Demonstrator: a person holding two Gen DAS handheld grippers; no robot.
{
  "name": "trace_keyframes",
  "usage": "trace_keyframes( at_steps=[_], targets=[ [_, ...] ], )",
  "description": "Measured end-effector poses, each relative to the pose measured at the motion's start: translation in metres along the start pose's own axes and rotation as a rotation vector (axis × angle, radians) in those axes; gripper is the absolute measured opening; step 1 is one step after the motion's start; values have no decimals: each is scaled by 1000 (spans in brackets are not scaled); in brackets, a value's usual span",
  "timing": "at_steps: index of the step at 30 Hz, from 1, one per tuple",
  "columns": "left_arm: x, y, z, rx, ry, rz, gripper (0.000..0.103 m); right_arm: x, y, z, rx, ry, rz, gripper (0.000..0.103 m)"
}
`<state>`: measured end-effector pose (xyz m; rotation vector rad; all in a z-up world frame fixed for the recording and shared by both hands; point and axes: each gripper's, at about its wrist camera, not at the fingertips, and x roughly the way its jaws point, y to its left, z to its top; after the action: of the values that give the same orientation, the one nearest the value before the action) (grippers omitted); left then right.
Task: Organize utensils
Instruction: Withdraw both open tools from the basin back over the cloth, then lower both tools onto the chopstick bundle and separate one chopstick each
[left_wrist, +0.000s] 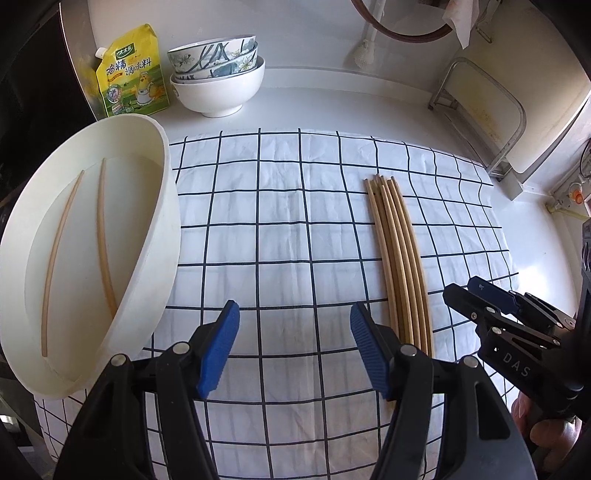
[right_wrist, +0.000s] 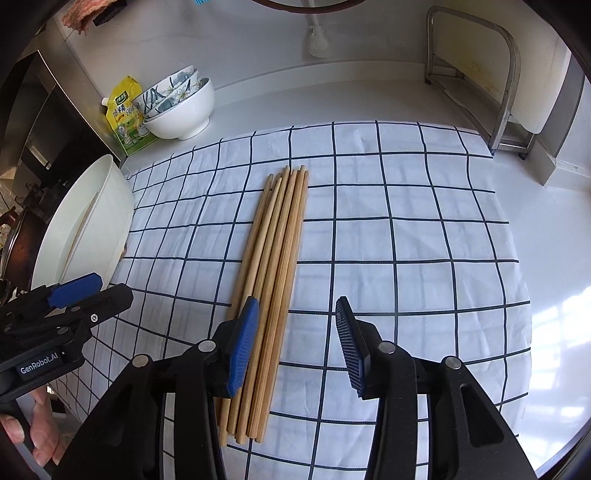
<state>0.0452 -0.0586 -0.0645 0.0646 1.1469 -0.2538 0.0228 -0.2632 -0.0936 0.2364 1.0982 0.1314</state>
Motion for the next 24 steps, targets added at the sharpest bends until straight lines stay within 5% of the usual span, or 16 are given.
trace_keyframes(
  at_steps=[24],
  targets=[
    [15, -8, -6, -4, 17, -15, 68, 23, -2, -10, -30, 20, -85, 47]
  ],
)
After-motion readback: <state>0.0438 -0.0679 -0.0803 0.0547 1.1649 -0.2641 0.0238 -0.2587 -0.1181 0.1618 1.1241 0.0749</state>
